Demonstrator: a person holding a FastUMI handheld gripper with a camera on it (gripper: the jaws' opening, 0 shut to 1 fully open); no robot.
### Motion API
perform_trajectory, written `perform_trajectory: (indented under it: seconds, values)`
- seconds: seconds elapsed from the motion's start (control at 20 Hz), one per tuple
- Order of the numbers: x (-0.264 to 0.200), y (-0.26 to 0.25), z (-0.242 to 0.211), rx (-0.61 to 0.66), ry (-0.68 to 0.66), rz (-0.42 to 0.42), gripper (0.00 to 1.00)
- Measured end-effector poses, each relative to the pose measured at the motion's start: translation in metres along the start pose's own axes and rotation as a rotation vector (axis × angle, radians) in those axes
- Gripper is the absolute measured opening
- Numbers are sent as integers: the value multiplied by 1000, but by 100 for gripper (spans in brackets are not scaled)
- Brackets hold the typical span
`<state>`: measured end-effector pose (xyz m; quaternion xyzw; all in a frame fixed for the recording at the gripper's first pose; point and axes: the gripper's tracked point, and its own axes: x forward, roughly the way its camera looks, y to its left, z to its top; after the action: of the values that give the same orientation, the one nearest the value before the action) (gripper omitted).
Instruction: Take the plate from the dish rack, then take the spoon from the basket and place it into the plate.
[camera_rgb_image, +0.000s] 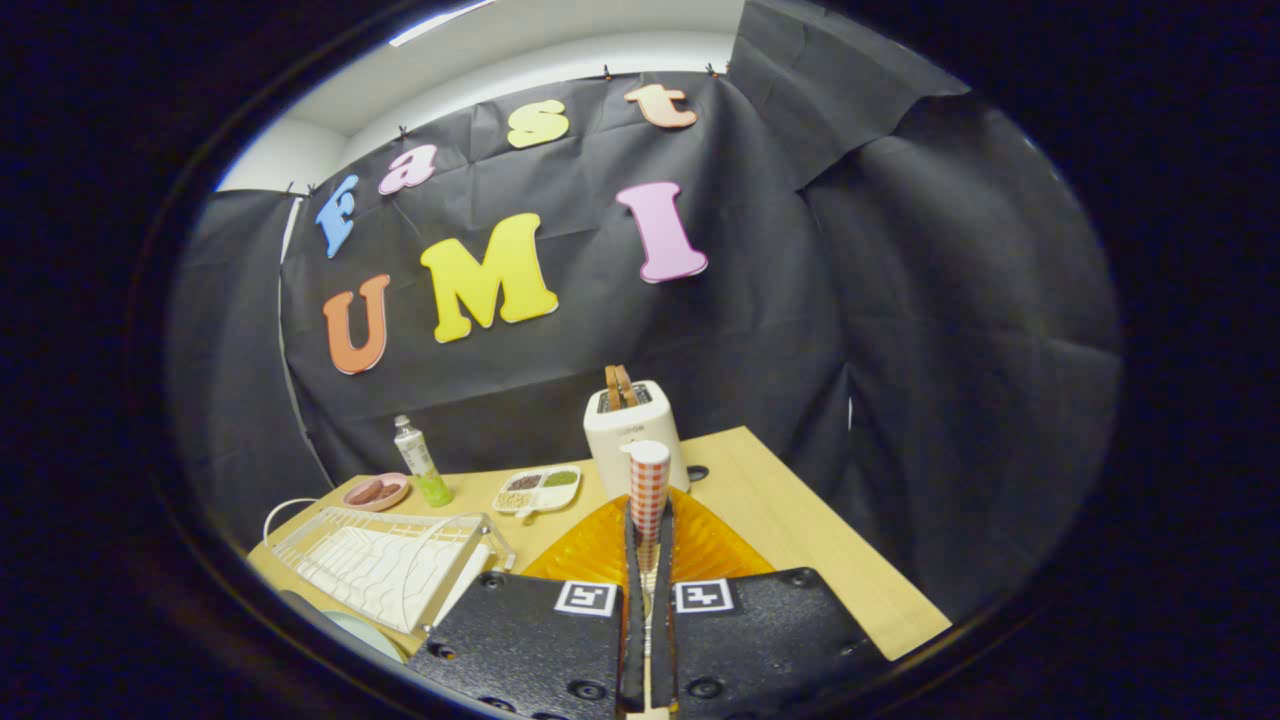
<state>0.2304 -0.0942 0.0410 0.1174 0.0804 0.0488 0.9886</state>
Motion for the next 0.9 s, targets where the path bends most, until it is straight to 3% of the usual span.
perform_trajectory:
  seconds: [0.25,0.5,0.9]
  values:
    - [-52,35,34,-67,-79,-32,8]
    - [-115,103,30,-107,-89,11,8]
    - [-164,220,-43,-136,-48,115,8]
